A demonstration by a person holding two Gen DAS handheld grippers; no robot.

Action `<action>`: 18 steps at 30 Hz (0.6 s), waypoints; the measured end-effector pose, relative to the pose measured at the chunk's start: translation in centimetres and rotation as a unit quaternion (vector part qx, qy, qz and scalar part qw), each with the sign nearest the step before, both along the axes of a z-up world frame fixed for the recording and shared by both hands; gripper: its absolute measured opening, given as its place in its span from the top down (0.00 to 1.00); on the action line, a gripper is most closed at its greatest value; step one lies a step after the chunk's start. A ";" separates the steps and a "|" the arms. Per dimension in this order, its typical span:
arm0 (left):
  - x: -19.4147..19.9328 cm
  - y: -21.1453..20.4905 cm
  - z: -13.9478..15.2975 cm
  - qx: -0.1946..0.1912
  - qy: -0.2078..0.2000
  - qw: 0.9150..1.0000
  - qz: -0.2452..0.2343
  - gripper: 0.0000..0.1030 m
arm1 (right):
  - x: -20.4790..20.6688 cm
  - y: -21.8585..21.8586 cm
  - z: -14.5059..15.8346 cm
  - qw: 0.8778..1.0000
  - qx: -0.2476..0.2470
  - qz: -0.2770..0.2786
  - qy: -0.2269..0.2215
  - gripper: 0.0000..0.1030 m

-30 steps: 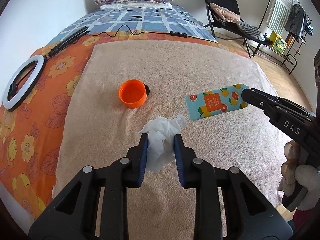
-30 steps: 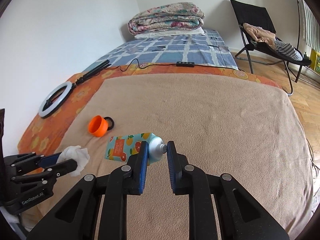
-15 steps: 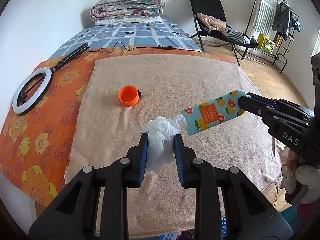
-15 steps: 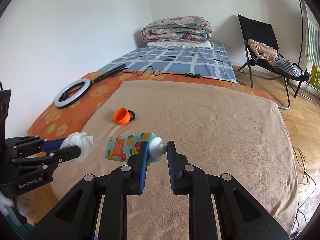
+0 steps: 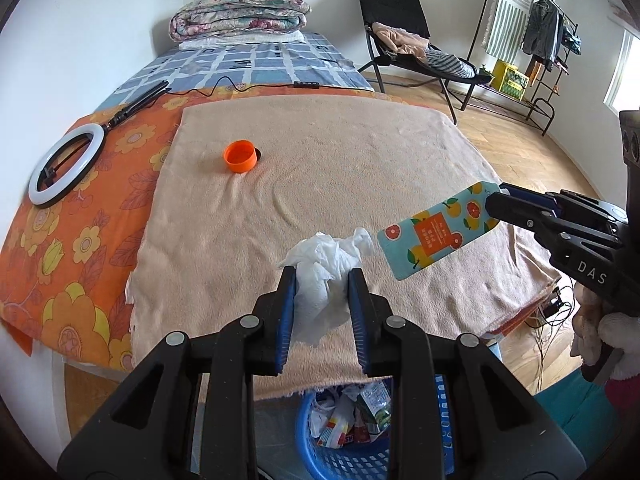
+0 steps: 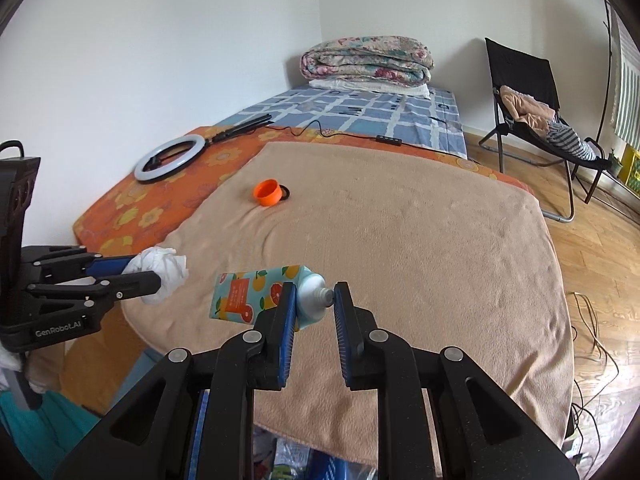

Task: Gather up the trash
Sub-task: 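Carry tissue and pouch over the blue basket and open both tools to drop them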

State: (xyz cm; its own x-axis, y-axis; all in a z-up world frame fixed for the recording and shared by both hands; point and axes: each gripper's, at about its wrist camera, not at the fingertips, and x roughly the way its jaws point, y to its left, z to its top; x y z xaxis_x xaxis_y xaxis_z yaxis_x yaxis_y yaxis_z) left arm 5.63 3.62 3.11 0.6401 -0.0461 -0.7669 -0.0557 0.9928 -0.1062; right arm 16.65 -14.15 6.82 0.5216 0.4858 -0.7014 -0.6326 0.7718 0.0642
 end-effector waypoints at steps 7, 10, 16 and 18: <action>-3.2 -1.0 -2.4 -0.006 0.024 1.000 -0.011 0.76 | -3.0 -2.0 -1.7 1.000 -0.019 0.010 0.015 0.84; -4.3 -1.5 -3.4 -0.010 0.034 0.999 -0.016 0.76 | -4.2 -2.6 -2.8 0.999 -0.031 0.016 0.025 0.84; -5.6 -2.5 -5.7 -0.012 0.060 0.998 -0.027 0.76 | -6.1 -3.4 -5.1 0.997 -0.053 0.027 0.044 0.84; -6.0 -2.8 -6.4 -0.014 0.067 0.997 -0.030 0.76 | -6.6 -3.6 -5.8 0.997 -0.059 0.030 0.051 0.84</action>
State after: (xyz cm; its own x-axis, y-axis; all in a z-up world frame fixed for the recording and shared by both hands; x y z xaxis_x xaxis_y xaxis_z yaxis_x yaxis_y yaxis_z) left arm -0.34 0.79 -3.29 0.5273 -0.1041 -0.8433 -0.0117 0.9915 -0.1297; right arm 10.08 -17.75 0.99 0.4178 0.4253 -0.8029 -0.6722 0.7392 0.0417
